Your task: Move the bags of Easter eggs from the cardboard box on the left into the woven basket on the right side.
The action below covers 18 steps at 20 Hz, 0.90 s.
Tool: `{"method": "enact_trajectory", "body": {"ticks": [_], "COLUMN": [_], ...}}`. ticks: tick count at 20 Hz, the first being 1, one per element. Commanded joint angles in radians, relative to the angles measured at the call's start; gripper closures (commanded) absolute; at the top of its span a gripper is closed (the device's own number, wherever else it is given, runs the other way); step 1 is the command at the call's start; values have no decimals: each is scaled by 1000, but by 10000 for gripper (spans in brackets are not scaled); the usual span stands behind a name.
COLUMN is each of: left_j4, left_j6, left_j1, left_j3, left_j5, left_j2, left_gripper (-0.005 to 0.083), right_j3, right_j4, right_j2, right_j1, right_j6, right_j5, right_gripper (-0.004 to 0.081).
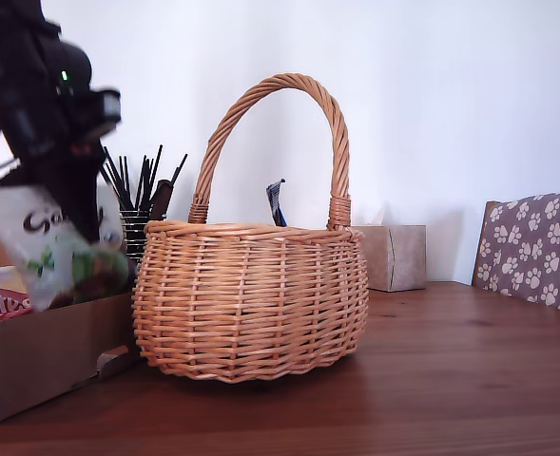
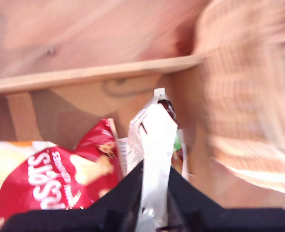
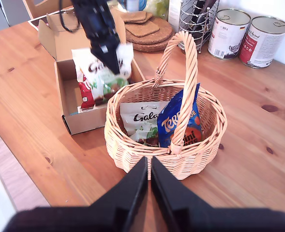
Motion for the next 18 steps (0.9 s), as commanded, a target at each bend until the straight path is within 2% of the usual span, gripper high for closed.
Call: {"method": "enact_trajectory", "body": {"ticks": [1, 6, 9, 15, 18], "left_j4": [-3, -19, -27, 24, 79], "left_j6": [-2, -2, -2, -42, -108], "left_j1": [3, 3, 3, -6, -37], "left_j3": [-3, -3, -3, -3, -3], "left_j5": [10, 18, 53, 257, 306], "left_j2": [-24, -59, -119, -259, -272], "left_gripper": [791, 793, 793, 793, 793], "right_j3": [1, 1, 1, 1, 1], "right_j4": [4, 4, 4, 4, 4], "right_j2": [-6, -6, -6, -6, -6], "right_j1": [2, 2, 2, 2, 2], "right_j6": [0, 0, 0, 0, 0], "right_j5": [1, 1, 1, 1, 1], "right_gripper": [765, 765, 765, 765, 765]}}
